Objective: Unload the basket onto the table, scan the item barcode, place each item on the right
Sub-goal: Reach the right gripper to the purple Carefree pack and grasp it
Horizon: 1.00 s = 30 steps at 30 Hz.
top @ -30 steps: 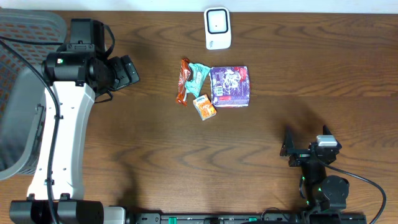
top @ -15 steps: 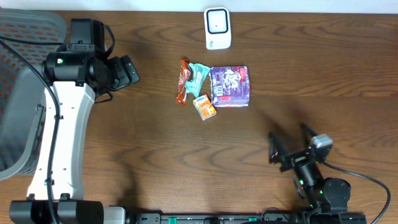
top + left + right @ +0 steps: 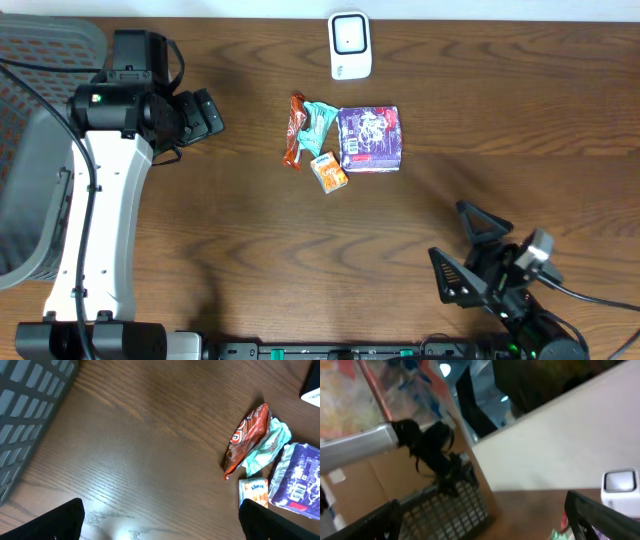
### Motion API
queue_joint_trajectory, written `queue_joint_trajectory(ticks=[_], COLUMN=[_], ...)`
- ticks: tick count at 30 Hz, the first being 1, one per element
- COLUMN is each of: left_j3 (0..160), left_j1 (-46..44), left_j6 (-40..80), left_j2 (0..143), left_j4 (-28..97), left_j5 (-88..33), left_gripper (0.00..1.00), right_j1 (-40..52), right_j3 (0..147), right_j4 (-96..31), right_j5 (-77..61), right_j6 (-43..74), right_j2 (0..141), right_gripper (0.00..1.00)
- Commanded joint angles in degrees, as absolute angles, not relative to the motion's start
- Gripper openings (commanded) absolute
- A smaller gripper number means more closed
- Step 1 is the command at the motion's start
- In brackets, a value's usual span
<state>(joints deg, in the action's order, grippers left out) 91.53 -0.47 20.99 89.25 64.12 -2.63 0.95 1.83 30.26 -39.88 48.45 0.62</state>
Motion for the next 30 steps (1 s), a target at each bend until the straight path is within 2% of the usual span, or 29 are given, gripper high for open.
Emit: queue_joint_trajectory(ticks=[1,4,11,14,19,24,30], left_j3=[92.0,92.0,92.0,92.0,92.0,92.0,92.0], left_j1=[-0.4,-0.4,-0.4,-0.4,-0.4,-0.4,-0.4], left_j6=[21.3,21.3,21.3,21.3,21.3,21.3,21.3], left_j2=[88.6,88.6,88.6,88.6,88.6,88.6,88.6], left_j4=[64.3,64.3,64.3,64.3,64.3,64.3,64.3], left_j5=[-2.1,-2.1,-2.1,-2.1,-2.1,-2.1,-2.1], left_gripper=[0.98,0.98,0.98,0.98,0.98,0.98,0.98], right_j1=[0.4,0.4,0.4,0.4,0.5,2.9,6.3], right_j3=[10.4,19.5,46.3,55.9,68.9,80.9,85.0], right_j4=[27.1,17.3,-16.0,-28.0,-46.1,-61.6,-63.0], right_j5=[-36.1,-36.1,-36.4,-36.3,-35.9,-28.7,-35.7], right_j6=[44.3,35.7,11.2,5.1,-1.6,-3.1,-0.7], right_j2=[1.7,5.4,25.2,34.4,49.6,66.1,78.1], right_gripper=[0.99,0.99,0.99,0.99,0.99,0.99,0.99])
